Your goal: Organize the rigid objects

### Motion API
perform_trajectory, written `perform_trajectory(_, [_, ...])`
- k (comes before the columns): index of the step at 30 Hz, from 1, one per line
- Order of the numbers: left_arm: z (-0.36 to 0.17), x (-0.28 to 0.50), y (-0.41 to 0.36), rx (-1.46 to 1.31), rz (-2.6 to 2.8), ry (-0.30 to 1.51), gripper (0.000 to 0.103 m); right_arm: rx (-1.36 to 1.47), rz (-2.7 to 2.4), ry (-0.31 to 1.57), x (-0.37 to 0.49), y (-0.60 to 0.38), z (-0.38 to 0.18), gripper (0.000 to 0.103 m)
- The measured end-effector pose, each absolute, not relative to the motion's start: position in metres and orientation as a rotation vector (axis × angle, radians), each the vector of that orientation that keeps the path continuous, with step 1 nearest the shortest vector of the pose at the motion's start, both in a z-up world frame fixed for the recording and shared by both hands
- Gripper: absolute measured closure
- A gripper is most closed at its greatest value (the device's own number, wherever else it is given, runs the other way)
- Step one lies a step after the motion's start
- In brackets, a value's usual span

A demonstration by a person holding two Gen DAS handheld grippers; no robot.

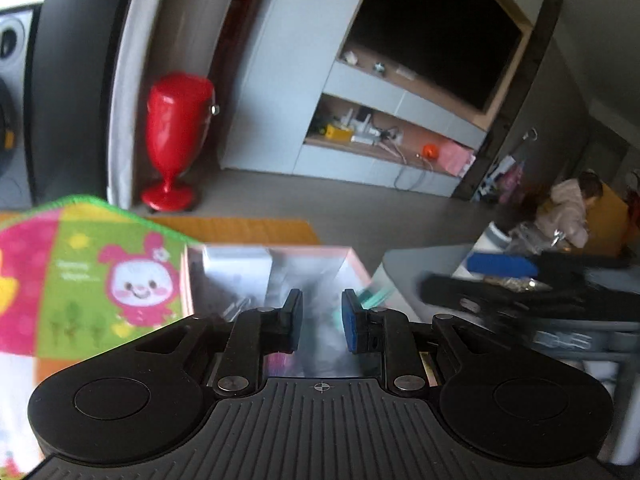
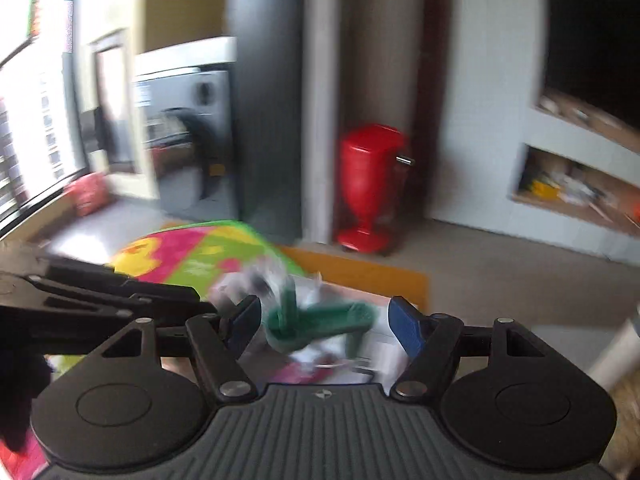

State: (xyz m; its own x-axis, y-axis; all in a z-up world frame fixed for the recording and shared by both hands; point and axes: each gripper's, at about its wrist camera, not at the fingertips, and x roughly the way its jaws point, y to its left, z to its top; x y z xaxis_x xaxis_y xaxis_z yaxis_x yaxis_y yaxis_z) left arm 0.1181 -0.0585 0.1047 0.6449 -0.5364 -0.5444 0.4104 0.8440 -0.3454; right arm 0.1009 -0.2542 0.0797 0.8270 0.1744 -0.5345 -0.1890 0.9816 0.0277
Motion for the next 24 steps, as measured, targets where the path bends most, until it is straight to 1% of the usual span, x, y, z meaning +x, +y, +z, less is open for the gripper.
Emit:
perform_trajectory(4, [0.074,0.107,-0.051,-0.201,-0.572,0.714,0.080,-0.001,0.181,0.639,0.080,-0.269,0.044,0.032])
perform_trajectory(9, [0.066,0.040,-0.014,-0.010,-0.478,0.624,0.078,-0.073,0.171,0.644,0.038,-0.254,-0.003,0.032])
perform_trajectory(12, [0.049,0.006,0.012,0.047,-0.339,0.648,0.078,-0.016,0.185,0.657,0.030,-0.237,-0.024,0.032])
perform_trajectory(15, [0.020,-0.001,0.029,0.027,-0.255,0.735,0.078,0.100,0.188,0.716,0.034,-0.220,-0.047,0.032])
perform_trajectory(17, [0.003,0.001,0.034,0.004,-0.226,0.780,0.078,0.125,0.190,0.771,0.045,-0.203,-0.063,0.032])
perform_trajectory(18, [-0.002,-0.001,0.035,-0.002,-0.220,0.758,0.077,0.115,0.182,0.785,0.050,-0.196,-0.069,0.029])
perform_trajectory(20, [-0.002,-0.002,0.027,0.026,-0.215,0.738,0.074,0.009,0.122,0.715,0.044,-0.180,-0.074,0.029])
perform_trajectory(21, [-0.002,0.000,0.021,0.028,-0.225,0.744,0.067,-0.061,0.092,0.710,0.045,-0.172,-0.078,0.027])
perform_trajectory(22, [-0.002,0.000,0.018,0.028,-0.237,0.745,0.054,-0.083,0.084,0.688,0.043,-0.169,-0.078,0.025])
perform_trajectory(23, [-0.002,0.001,0.012,0.037,-0.247,0.748,0.048,-0.093,0.071,0.682,0.042,-0.168,-0.079,0.021])
perform_trajectory(24, [-0.002,0.003,0.004,0.055,-0.254,0.749,0.035,-0.086,0.066,0.682,0.042,-0.169,-0.080,0.020])
